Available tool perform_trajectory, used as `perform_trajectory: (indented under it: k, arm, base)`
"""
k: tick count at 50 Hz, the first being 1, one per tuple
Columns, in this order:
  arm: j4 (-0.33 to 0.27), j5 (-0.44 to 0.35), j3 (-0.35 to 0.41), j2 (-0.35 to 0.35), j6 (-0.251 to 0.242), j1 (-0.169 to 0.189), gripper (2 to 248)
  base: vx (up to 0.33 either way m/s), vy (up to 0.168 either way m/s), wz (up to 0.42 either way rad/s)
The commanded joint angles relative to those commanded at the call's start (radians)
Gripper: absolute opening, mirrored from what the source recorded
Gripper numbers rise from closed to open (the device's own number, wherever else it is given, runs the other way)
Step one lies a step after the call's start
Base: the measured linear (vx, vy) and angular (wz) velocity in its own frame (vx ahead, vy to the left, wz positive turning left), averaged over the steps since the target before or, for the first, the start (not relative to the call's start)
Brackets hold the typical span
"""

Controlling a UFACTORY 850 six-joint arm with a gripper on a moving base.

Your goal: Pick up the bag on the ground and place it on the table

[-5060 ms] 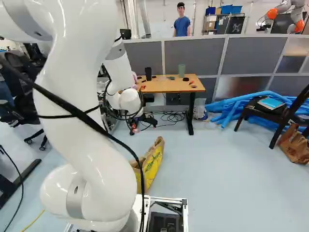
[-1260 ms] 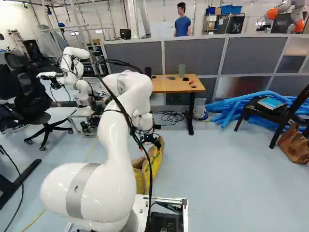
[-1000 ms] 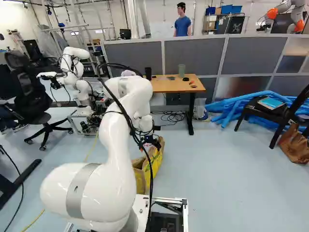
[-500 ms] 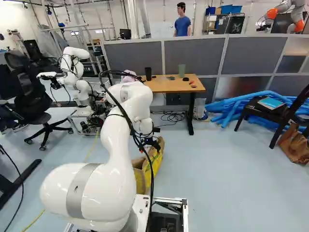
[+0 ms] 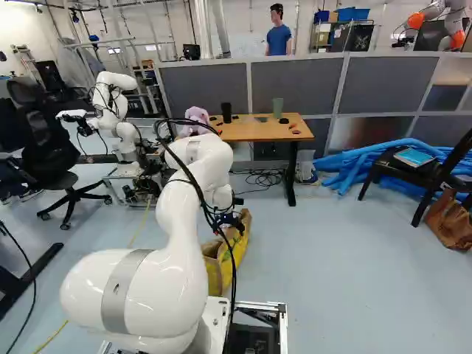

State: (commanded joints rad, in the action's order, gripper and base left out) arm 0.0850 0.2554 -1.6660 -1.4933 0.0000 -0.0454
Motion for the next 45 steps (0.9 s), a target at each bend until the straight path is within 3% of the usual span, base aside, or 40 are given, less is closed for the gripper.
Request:
perform_trajectory:
  k: [45]
  arm:
    - [0.000, 0.000, -0.188, -0.179, 0.000, -0.009, 247]
  base:
    - [0.000, 0.000, 0.000]
